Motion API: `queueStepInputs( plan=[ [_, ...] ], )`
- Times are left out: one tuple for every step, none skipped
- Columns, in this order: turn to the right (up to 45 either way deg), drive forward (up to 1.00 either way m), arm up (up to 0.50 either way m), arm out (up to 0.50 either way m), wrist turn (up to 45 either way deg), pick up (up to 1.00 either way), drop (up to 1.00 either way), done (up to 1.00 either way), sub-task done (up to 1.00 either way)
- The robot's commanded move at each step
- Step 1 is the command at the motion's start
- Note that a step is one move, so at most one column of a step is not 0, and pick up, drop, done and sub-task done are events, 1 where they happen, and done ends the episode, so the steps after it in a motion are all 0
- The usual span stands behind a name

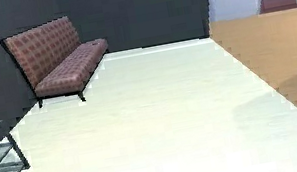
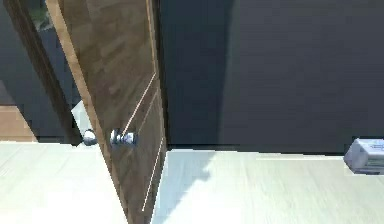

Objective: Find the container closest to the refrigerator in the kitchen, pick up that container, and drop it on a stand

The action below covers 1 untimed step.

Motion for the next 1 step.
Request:
queueStepInputs(
  plan=[
    [0.0,0.65,0.0,0.0,0.0,0.0,0.0,0.0,0.0]
  ],
)
